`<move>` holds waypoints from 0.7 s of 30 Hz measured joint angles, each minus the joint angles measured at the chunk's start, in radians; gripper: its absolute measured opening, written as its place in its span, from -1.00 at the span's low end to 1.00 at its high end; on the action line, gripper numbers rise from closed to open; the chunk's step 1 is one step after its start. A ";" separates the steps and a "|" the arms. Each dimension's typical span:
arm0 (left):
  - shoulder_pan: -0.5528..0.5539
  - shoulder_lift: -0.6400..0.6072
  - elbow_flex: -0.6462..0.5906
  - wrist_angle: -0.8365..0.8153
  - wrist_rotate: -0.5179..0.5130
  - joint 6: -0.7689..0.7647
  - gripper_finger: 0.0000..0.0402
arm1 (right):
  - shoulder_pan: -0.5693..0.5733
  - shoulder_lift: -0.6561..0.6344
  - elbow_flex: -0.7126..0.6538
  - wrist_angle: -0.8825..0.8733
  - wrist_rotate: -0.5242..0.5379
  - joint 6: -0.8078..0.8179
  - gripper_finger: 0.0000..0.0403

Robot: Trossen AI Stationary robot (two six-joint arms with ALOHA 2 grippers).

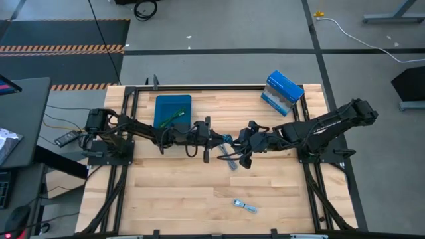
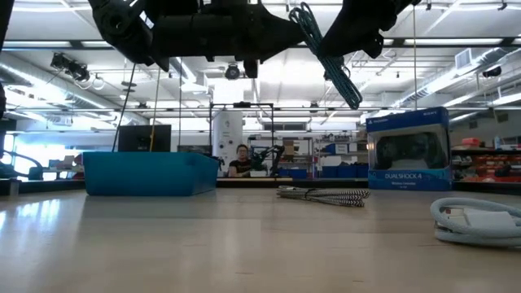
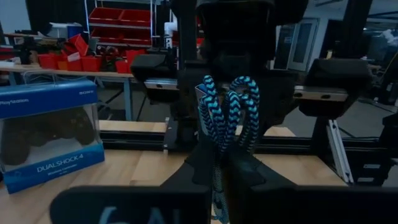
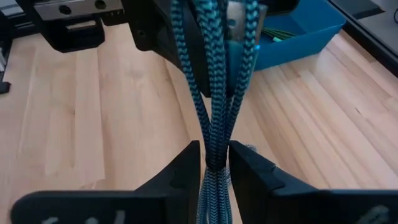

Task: Pick and place USB-C Cables
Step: Put the black blue charger cable into the blue bin

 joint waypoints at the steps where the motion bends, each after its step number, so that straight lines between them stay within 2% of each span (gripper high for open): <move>1: 0.001 0.000 0.000 -0.006 0.000 0.000 -0.92 | 0.000 0.000 0.000 -0.002 0.000 0.002 -0.55; 13: 0.003 0.000 0.000 -0.037 -0.004 0.005 -0.92 | 0.000 0.000 0.000 -0.004 -0.006 -0.013 -0.55; 21: 0.036 -0.025 0.000 -0.171 -0.055 0.018 -0.92 | 0.001 -0.050 -0.001 -0.055 -0.028 -0.053 -0.55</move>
